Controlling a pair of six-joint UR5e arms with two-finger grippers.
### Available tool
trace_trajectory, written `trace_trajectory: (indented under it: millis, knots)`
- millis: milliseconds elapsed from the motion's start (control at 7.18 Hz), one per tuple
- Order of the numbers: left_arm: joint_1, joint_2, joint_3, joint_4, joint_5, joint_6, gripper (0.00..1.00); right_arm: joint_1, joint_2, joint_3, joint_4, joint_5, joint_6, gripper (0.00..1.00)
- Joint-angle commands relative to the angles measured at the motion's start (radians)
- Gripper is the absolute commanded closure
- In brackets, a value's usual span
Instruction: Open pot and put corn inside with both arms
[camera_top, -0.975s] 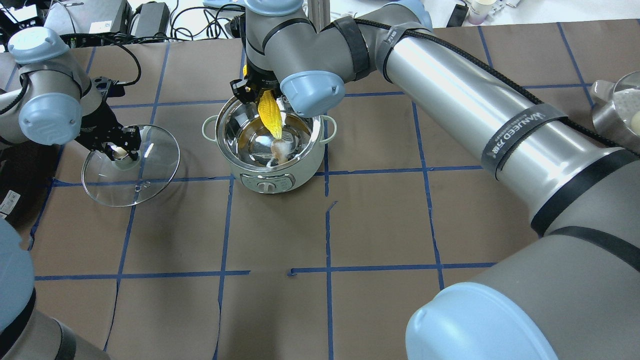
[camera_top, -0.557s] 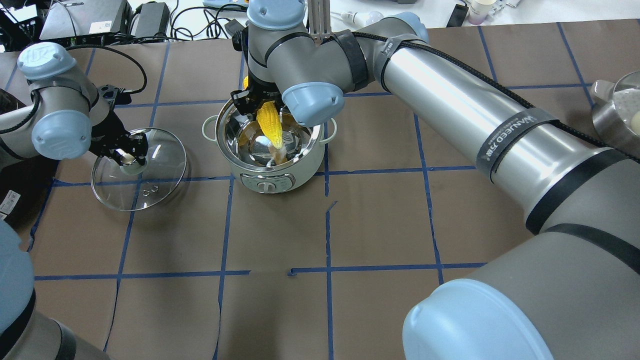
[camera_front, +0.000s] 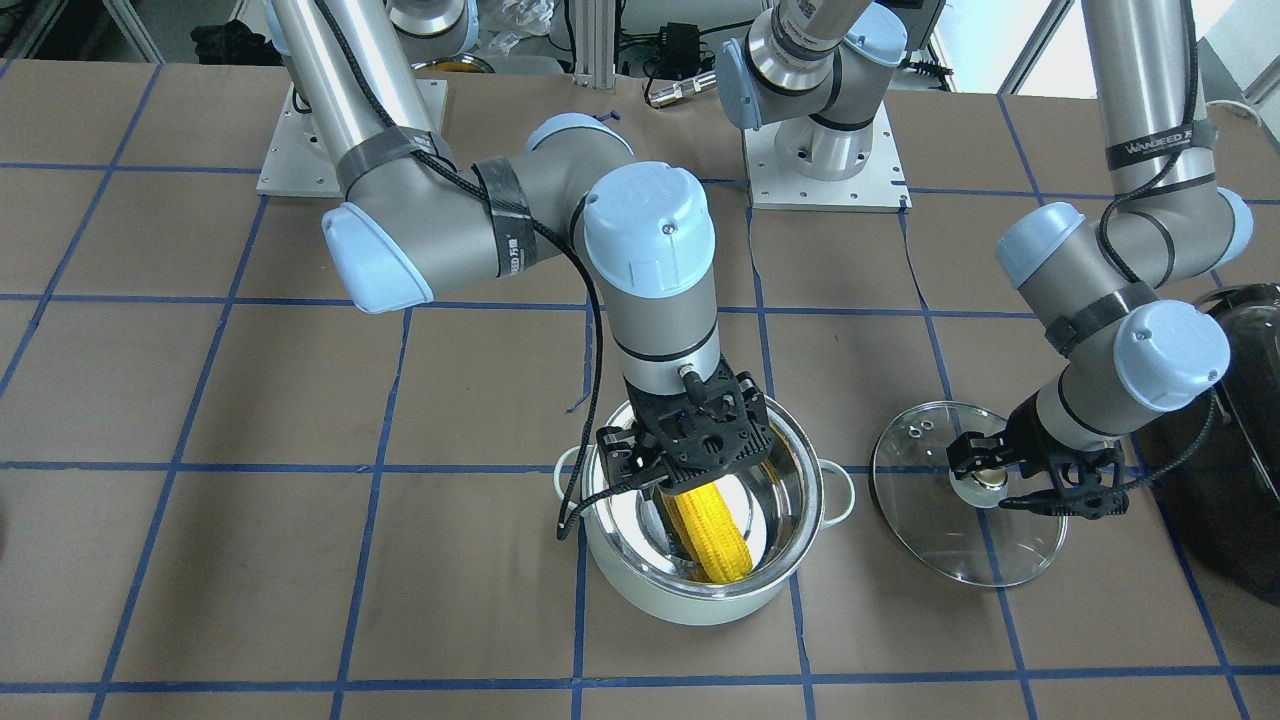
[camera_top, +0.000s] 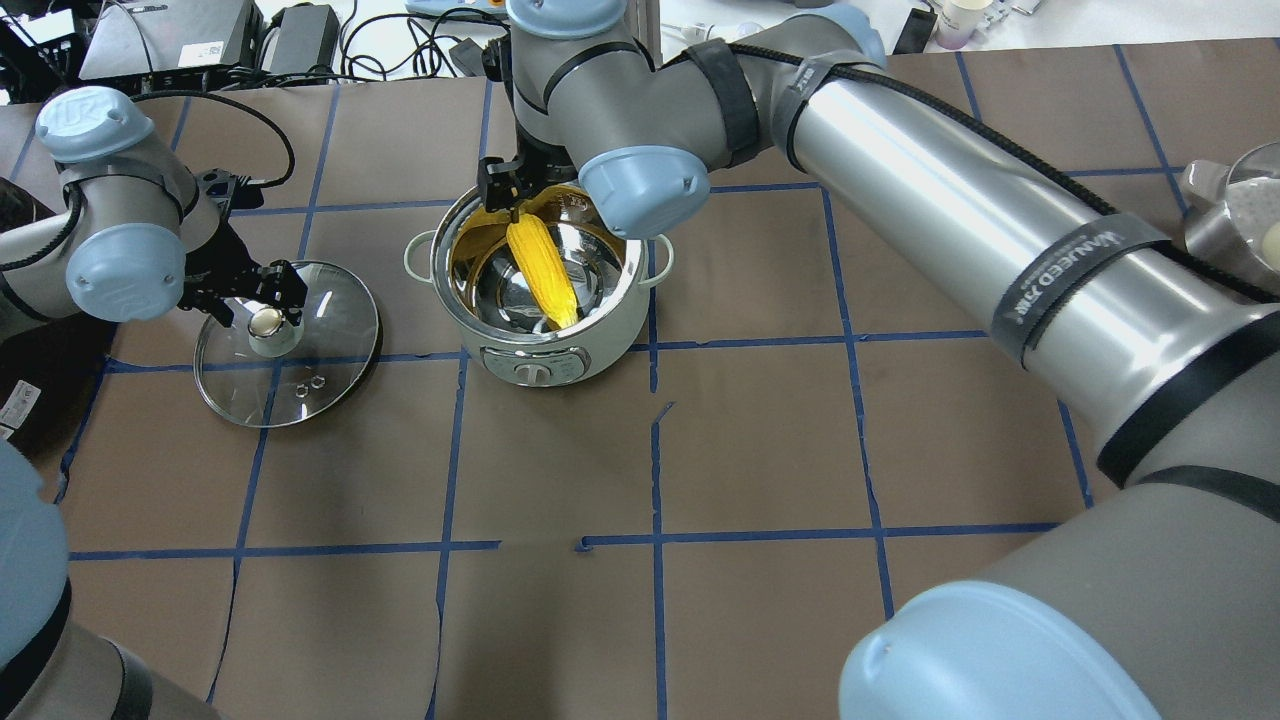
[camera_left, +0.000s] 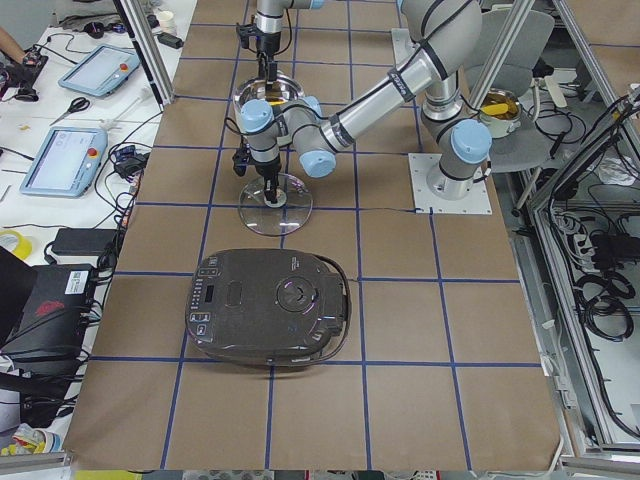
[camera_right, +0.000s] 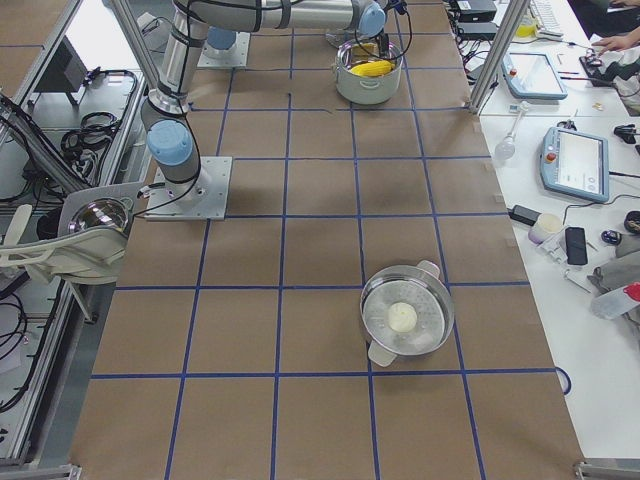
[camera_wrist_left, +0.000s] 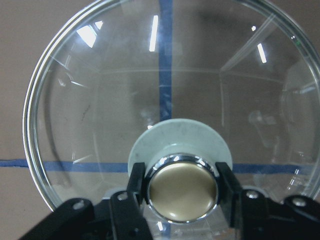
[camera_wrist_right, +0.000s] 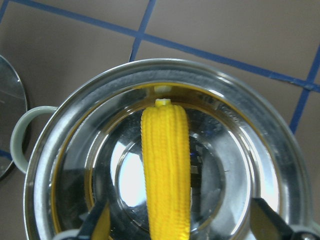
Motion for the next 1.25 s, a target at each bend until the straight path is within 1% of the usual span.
trace_trajectory:
  millis: [0, 139, 278, 418, 557, 696, 835, 975, 1114]
  knots:
    - [-0.019, 0.034, 0.076, -0.101, 0.005, -0.002, 0.0, -0.161, -0.141, 0.009, 0.249, -0.004, -0.035, 0.0]
    - [-0.048, 0.077, 0.155, -0.275, -0.002, -0.017, 0.0, -0.209, -0.186, 0.011, 0.357, -0.018, -0.047, 0.0]
    - [-0.103, 0.108, 0.229, -0.38, -0.001, -0.02, 0.0, -0.226, -0.25, 0.012, 0.475, -0.006, -0.036, 0.0]
    - [-0.17, 0.143, 0.278, -0.442, -0.002, -0.071, 0.0, -0.254, -0.274, 0.014, 0.534, -0.028, -0.032, 0.0]
    - [-0.266, 0.175, 0.305, -0.446, -0.01, -0.208, 0.0, -0.306, -0.316, 0.017, 0.564, -0.086, -0.039, 0.0]
    - [-0.351, 0.192, 0.311, -0.449, -0.007, -0.312, 0.0, -0.355, -0.329, 0.052, 0.569, -0.093, -0.056, 0.0]
    - [-0.417, 0.226, 0.311, -0.469, -0.012, -0.426, 0.0, -0.369, -0.357, 0.095, 0.565, -0.09, -0.061, 0.0]
    - [-0.466, 0.273, 0.313, -0.49, -0.019, -0.445, 0.0, -0.39, -0.404, 0.121, 0.566, -0.09, -0.059, 0.0]
    - [-0.494, 0.298, 0.308, -0.515, -0.022, -0.447, 0.0, -0.404, -0.421, 0.162, 0.568, -0.088, -0.055, 0.0]
